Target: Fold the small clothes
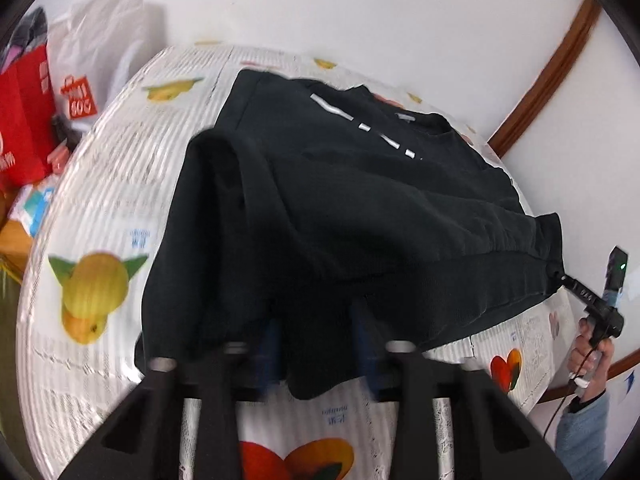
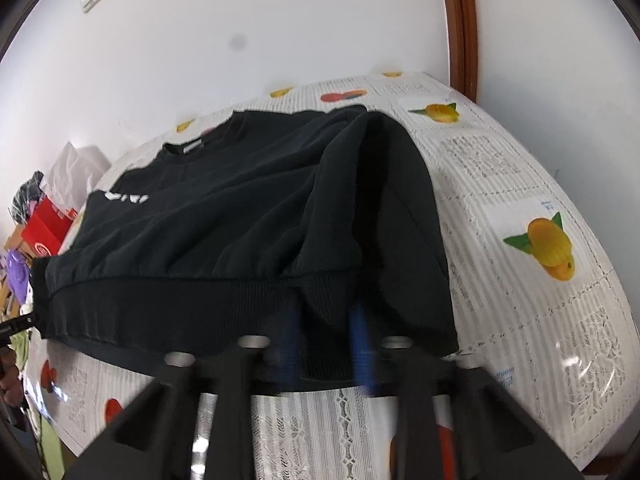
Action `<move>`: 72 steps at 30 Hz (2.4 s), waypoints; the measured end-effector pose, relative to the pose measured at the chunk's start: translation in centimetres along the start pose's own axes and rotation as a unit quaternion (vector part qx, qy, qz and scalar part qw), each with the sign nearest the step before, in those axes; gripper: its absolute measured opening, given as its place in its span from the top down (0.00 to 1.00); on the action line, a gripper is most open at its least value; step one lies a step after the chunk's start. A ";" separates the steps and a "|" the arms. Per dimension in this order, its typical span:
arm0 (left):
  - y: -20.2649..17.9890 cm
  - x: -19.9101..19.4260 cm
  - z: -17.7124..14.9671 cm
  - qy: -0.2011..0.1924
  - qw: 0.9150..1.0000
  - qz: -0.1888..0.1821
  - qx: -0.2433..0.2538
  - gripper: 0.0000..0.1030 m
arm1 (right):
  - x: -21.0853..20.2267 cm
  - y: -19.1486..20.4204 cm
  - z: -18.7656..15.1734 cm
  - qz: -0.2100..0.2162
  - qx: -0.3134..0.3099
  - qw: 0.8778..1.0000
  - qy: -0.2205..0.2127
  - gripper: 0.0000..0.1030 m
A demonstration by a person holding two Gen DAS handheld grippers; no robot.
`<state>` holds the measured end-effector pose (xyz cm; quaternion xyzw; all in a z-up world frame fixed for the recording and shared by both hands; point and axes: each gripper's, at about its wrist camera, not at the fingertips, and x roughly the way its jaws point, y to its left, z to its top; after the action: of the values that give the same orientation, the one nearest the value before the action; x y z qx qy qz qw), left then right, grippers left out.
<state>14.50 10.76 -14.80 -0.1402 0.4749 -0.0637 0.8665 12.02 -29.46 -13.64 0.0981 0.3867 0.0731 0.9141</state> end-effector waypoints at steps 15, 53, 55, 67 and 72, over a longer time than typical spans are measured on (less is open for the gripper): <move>-1.0 -3.7 7.4 -0.082 0.996 -0.037 -0.001 0.93 | -3.8 1.2 7.5 0.068 0.013 0.993 -0.090 0.87; -0.2 0.9 9.5 -0.032 0.998 -0.035 0.028 0.58 | 2.8 6.2 8.6 0.084 -0.062 0.995 0.007 0.71; -0.5 1.7 8.8 -0.010 0.999 -0.025 0.041 0.58 | 4.9 6.7 7.5 0.083 -0.069 0.993 0.049 0.71; -1.6 5.8 11.4 0.011 0.998 0.017 0.057 0.58 | 9.2 6.3 9.8 0.065 -0.021 0.996 0.059 0.71; -0.3 6.3 14.7 -0.015 0.999 0.006 0.037 0.58 | 9.8 6.9 12.7 0.055 -0.018 0.998 0.027 0.71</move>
<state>30.25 11.56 -12.33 -0.1060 0.4604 -0.0736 0.8783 27.51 -22.29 -10.17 0.1003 0.4036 0.1326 0.8997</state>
